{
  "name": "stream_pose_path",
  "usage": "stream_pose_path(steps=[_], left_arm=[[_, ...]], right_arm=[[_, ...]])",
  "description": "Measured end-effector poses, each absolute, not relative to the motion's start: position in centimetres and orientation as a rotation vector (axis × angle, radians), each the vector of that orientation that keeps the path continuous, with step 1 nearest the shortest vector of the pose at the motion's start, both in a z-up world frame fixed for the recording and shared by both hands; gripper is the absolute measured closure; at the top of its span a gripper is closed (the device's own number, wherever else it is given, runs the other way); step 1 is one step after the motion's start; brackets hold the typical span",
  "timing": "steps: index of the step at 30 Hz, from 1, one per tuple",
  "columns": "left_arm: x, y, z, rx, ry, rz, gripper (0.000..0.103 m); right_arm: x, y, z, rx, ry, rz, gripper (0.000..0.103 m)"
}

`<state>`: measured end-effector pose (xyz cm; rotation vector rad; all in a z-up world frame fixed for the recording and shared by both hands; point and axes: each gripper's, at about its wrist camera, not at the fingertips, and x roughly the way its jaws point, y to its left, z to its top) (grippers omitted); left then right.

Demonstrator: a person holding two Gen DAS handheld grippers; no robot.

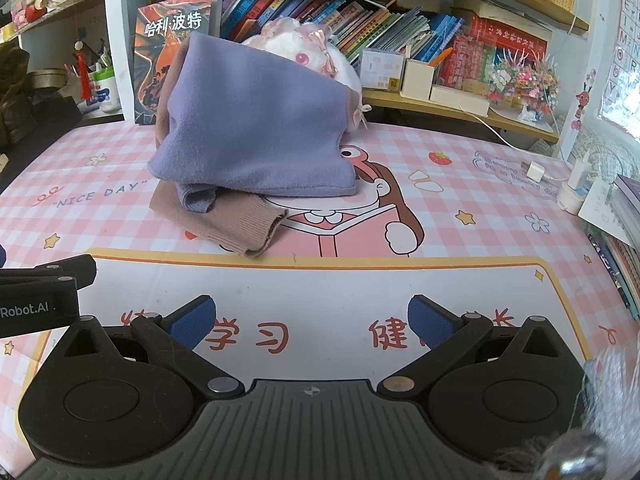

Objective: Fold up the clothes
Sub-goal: 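Approach the crumpled lavender-and-pink sweater with both grippers open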

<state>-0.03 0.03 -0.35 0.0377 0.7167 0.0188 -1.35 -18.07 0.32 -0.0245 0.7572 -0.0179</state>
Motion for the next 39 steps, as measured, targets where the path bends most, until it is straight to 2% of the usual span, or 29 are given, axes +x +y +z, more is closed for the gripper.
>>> stream_pose_path(steps=[39], left_arm=[[0.33, 0.24, -0.53, 0.029, 0.73, 0.021, 0.0]], right_arm=[[-0.99, -17.98, 0.07, -0.029, 0.758, -0.017, 0.0]])
